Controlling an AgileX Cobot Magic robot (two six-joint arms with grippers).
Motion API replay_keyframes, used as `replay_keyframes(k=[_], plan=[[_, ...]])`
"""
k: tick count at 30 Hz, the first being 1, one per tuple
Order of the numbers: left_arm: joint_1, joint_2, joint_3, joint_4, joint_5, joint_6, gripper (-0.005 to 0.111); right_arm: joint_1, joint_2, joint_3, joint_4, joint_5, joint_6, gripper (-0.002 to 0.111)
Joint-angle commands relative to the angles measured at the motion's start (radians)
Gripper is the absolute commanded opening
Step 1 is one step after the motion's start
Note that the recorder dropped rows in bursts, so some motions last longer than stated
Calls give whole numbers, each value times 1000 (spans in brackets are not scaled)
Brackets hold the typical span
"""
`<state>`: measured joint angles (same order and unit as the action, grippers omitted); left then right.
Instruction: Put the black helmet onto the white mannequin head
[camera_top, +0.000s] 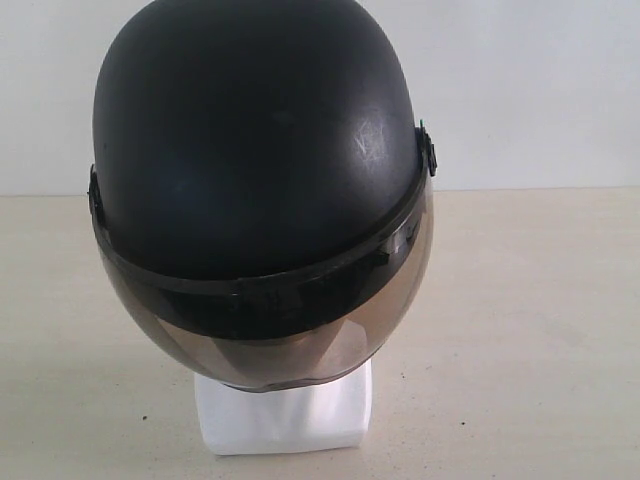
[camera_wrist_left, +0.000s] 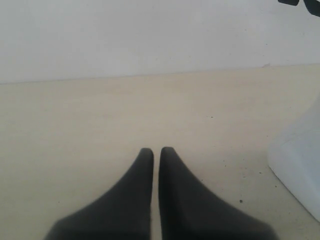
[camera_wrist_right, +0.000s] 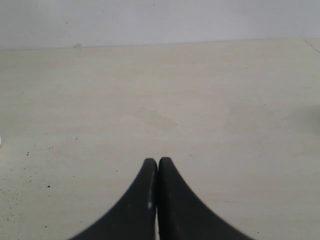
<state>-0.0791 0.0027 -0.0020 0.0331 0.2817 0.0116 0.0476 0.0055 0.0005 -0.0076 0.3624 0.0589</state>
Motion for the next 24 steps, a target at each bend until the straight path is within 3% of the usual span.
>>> replay_keyframes(k=[1,24], plan=[[5,-3,2,-8,-4,7,4,-7,-5,0,-9,0,-52,0],[5,-3,2,-8,-4,7,4,-7,-5,0,0,0,-35,0]])
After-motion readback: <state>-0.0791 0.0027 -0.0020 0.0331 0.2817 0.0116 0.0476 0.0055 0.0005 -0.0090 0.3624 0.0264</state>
